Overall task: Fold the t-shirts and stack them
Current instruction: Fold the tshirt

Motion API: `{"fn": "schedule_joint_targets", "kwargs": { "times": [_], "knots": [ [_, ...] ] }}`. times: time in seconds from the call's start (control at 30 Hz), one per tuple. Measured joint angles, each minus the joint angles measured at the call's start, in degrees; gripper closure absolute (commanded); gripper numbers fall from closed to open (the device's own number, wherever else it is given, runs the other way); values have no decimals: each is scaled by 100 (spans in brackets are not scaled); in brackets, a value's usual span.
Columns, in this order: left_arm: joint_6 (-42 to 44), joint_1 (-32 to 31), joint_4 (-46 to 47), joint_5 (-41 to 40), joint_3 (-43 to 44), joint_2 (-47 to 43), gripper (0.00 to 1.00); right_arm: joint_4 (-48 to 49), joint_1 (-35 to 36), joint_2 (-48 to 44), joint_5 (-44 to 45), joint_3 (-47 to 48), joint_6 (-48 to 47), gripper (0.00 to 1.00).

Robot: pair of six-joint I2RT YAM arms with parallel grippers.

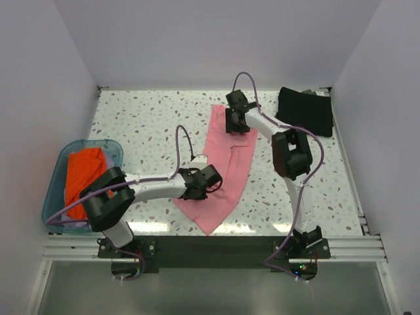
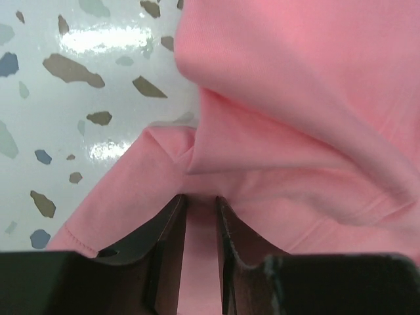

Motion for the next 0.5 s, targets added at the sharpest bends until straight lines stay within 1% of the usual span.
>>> {"fn": "schedule_joint_targets", "kwargs": {
  "times": [0.13,0.17,0.2,0.23,0.4,0.5],
  "knots": [
    [-295,-103,-2,179,-212,-234,67,-70,-46,378,-22,579,-79,41],
    [-369,-109,-15,273,-221,-262,66,-131,-59,503,-22,796,-120,41],
    [-428,-109,-15,376,-219,-275,62,-157,-72,636,-20,1014,-164,41],
    [-490,-109,-13,468,-219,-289,60,-177,-85,769,-20,1226,-205,41],
    [-776,-107,33,1078,-146,-295,56,-280,-166,1379,-17,2267,-483,32],
    [-822,-87,98,1416,66,-74,55,-310,-214,1738,-28,2874,-664,30]
  ]
}}
